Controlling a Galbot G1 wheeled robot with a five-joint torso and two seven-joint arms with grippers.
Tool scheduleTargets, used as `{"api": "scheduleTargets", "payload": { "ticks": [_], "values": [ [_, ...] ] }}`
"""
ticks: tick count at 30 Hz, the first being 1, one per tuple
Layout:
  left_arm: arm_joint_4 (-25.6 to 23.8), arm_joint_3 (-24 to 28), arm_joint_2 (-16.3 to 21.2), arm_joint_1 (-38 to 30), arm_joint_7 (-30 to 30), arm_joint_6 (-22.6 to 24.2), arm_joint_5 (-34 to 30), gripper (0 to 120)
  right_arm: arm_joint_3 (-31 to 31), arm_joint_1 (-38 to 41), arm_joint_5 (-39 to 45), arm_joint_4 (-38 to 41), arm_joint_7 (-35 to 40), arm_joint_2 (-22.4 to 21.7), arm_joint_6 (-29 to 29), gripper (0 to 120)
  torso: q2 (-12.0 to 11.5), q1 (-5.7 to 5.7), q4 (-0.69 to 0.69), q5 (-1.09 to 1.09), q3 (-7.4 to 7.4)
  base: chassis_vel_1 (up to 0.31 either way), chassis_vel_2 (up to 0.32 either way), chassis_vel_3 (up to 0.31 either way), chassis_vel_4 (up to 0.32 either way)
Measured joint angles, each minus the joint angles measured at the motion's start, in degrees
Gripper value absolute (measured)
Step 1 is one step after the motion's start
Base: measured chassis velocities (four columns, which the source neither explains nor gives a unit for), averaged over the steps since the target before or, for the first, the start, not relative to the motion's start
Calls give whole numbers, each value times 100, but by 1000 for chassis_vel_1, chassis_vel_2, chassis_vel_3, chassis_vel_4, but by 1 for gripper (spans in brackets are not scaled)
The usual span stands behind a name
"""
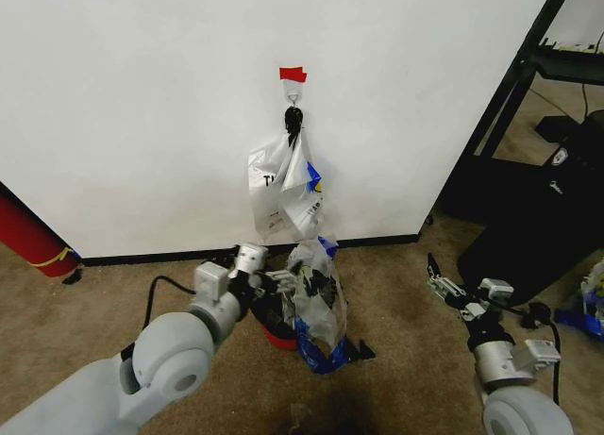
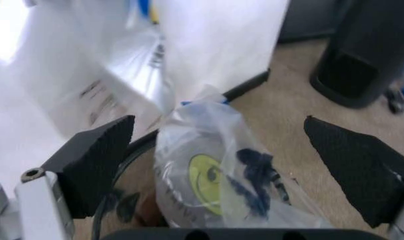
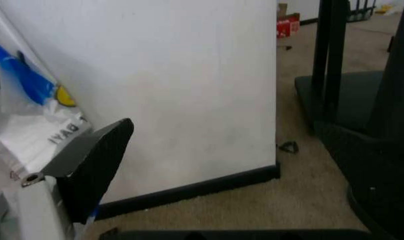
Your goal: Pick up the garbage bag from the wall and place it over the trash bin.
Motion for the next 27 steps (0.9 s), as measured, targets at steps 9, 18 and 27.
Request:
{"api": "scheduleTargets", "payload": {
  "ticks": [9,18,27],
  "values": [
    [584,1659,-343,-1414,-24,436,-206,100,51,14,2,-27,67,4,-80,100,0,0,-2,0,0,0,0,0,0],
    [1205,1782,-471,-1431,105,339,76,93,63,76,10,-96,66,7,-83,100,0,0,-1,0,0,0,0,0,0],
    [1292,1734,-504,-1301,160,147,108,61,-16,219,17,-165,79,-20,-105,100,0,0,-1,0,0,0,0,0,0]
  ]
}}
